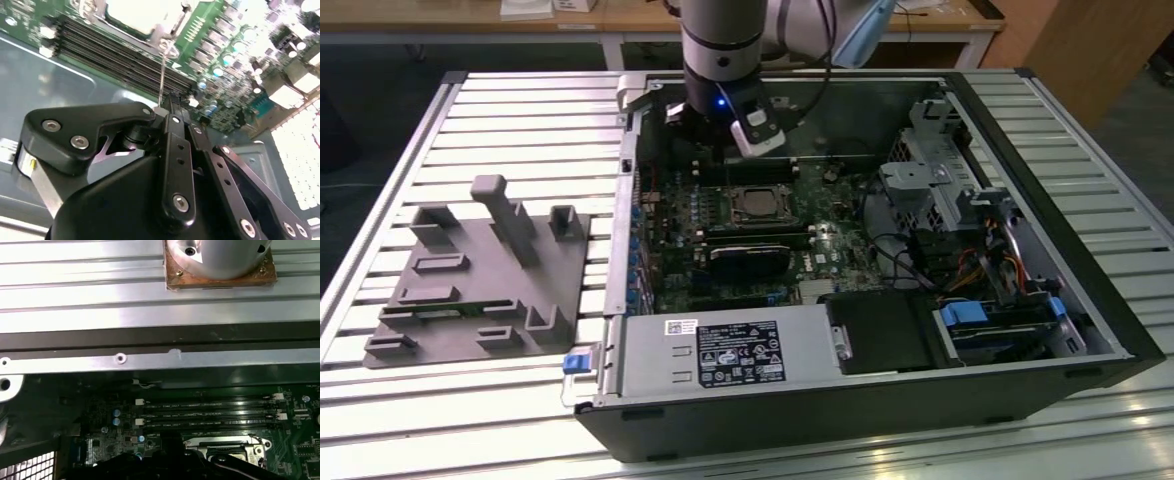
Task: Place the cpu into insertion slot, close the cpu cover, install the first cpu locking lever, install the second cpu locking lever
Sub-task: 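Install the first cpu locking lever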
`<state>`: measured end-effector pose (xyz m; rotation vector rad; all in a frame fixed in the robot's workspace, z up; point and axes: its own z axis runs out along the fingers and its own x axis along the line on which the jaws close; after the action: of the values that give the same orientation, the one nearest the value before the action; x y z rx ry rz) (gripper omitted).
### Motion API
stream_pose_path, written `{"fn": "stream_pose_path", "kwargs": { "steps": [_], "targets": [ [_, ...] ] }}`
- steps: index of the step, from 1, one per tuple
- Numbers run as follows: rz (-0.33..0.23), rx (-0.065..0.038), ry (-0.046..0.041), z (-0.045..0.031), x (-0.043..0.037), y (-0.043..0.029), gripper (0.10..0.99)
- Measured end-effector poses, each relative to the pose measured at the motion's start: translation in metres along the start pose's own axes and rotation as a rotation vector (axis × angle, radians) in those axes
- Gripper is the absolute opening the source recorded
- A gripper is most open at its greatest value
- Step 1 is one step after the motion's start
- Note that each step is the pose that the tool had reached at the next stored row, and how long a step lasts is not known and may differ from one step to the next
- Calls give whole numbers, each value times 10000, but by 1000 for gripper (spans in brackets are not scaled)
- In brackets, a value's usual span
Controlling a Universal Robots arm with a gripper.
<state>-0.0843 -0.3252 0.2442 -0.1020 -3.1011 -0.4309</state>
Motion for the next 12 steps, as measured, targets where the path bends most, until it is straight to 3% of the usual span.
{"fn": "stream_pose_path", "kwargs": {
  "steps": [12],
  "targets": [
    [5,1,21,12,-440,26,106]
  ]
}}
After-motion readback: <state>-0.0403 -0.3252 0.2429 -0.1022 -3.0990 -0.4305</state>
